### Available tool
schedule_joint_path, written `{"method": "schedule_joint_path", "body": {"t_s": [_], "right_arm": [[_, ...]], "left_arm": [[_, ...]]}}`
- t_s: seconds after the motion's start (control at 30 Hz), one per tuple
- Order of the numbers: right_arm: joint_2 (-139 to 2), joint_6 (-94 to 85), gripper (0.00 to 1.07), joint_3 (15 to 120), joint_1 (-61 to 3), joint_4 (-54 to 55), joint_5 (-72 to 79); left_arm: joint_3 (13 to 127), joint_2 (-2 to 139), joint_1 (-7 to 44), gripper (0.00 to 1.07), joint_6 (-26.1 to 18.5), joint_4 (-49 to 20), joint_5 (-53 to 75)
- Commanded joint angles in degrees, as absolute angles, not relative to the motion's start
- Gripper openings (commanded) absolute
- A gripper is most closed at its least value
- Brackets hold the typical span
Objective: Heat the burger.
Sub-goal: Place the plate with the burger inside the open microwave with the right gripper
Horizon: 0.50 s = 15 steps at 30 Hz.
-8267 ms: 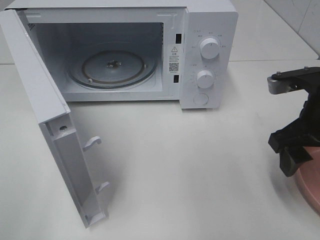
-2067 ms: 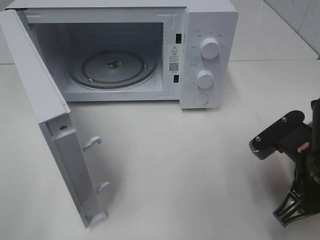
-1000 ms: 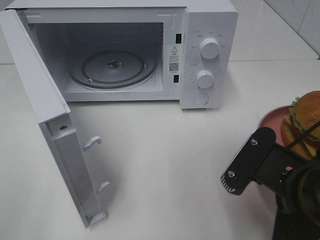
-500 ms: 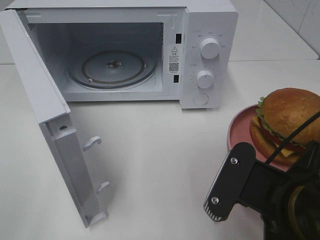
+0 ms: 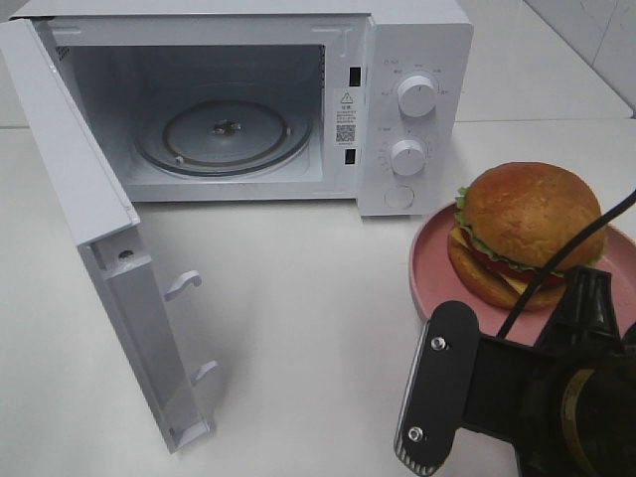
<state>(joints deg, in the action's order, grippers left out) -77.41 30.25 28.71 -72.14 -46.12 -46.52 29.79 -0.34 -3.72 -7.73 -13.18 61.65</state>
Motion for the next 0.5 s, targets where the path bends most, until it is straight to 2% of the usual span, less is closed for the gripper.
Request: {"method": "schedule_joint_path", "body": {"t_s": [0.03,0.5], "right_arm": [[-77.1,28.6,0.0,28.7,-72.4,-51.3,-46.1],[-77.1,23.3,0.0,28.8,-72.4,-53.1,-41.7]], "left_arm": [[29.7,-0.5,-3.6,1.0,-7.7,-13.2,61.4],[29.7,-0.5,-3.6,1.0,-7.7,-13.2,61.4]]}}
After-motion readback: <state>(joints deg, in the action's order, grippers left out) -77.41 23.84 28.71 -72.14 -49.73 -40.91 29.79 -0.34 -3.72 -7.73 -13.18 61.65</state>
